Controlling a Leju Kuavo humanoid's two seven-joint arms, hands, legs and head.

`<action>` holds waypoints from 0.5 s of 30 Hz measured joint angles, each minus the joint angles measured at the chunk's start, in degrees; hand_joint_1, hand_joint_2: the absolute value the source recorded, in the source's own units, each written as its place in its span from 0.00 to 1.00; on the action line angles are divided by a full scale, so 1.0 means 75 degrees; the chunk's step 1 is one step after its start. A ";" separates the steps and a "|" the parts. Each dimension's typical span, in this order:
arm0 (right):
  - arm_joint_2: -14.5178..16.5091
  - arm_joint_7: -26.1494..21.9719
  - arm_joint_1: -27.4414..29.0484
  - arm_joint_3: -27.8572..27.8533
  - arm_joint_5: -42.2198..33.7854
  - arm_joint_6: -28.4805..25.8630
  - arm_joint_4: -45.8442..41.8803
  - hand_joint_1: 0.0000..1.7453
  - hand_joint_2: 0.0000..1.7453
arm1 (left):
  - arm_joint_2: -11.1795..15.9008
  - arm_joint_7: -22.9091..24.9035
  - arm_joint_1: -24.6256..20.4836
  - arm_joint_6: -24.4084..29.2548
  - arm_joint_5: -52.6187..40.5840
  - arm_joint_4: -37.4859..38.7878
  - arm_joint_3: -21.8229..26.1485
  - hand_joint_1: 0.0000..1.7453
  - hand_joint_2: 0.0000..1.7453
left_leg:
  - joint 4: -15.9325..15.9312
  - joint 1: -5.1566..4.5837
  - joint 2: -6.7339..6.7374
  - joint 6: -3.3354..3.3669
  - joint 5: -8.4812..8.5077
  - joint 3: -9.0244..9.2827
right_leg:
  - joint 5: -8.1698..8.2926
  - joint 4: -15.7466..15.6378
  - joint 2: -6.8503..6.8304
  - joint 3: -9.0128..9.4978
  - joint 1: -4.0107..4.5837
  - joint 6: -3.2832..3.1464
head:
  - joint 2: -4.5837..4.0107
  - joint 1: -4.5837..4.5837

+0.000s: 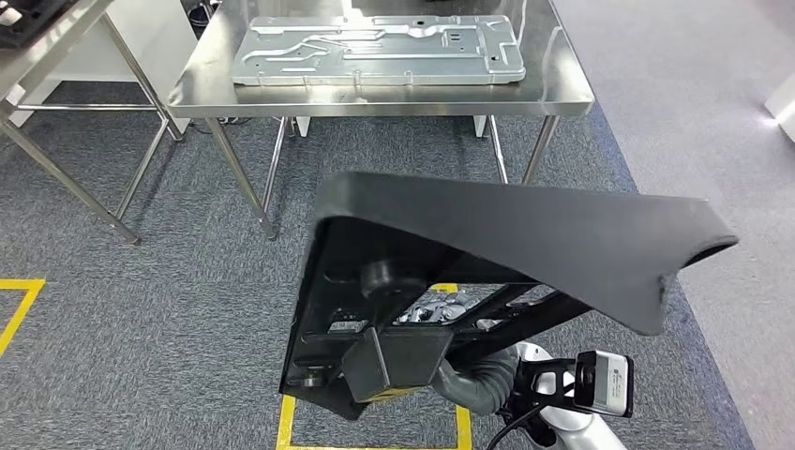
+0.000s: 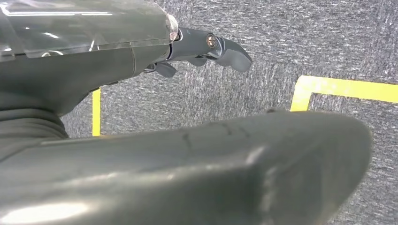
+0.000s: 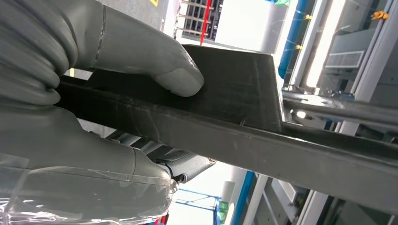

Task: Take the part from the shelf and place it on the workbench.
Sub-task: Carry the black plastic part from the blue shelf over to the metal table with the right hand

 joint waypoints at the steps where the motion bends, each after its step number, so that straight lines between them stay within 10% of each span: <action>1: 0.0000 0.0000 0.0012 0.0000 0.0002 -0.0010 0.0001 1.00 1.00 | 0.0006 -0.0001 0.0014 -0.0002 0.0000 0.0000 0.0000 0.00 0.00 | 0.0314 0.0000 0.0000 -0.0004 -0.0019 -0.0232 | -0.0050 0.0008 0.0015 0.0050 0.0013 -0.0009 | 0.0000 -0.0001; 6: 0.0012 -0.0003 0.0021 -0.0001 0.0009 -0.0017 0.0001 1.00 1.00 | 0.0021 -0.0017 0.0025 -0.0019 -0.0011 0.0000 0.0000 0.00 0.00 | -0.1362 -0.0040 -0.0018 0.0123 0.1207 0.0270 | -0.0367 0.0080 0.0093 0.0360 0.0047 0.0090 | 0.0000 -0.0004; 12: 0.0015 -0.0024 0.0007 -0.0023 0.0028 -0.0002 -0.0014 1.00 1.00 | 0.0036 -0.0040 0.0013 -0.0024 -0.0036 0.0000 0.0000 0.00 0.00 | -0.1850 -0.0025 -0.0041 0.0387 0.1113 0.0626 | -0.0513 0.0421 0.0083 0.0300 0.0037 0.0346 | 0.0000 0.0040; 15: 0.0015 -0.0026 0.0027 -0.0037 0.0051 0.0010 -0.0018 1.00 1.00 | 0.0035 -0.0042 0.0000 -0.0024 -0.0044 0.0000 0.0000 0.00 0.00 | -0.1886 -0.0010 -0.0040 0.0441 0.1007 0.0770 | -0.1023 0.1764 0.0060 -0.0556 -0.0021 0.0453 | 0.0000 0.0069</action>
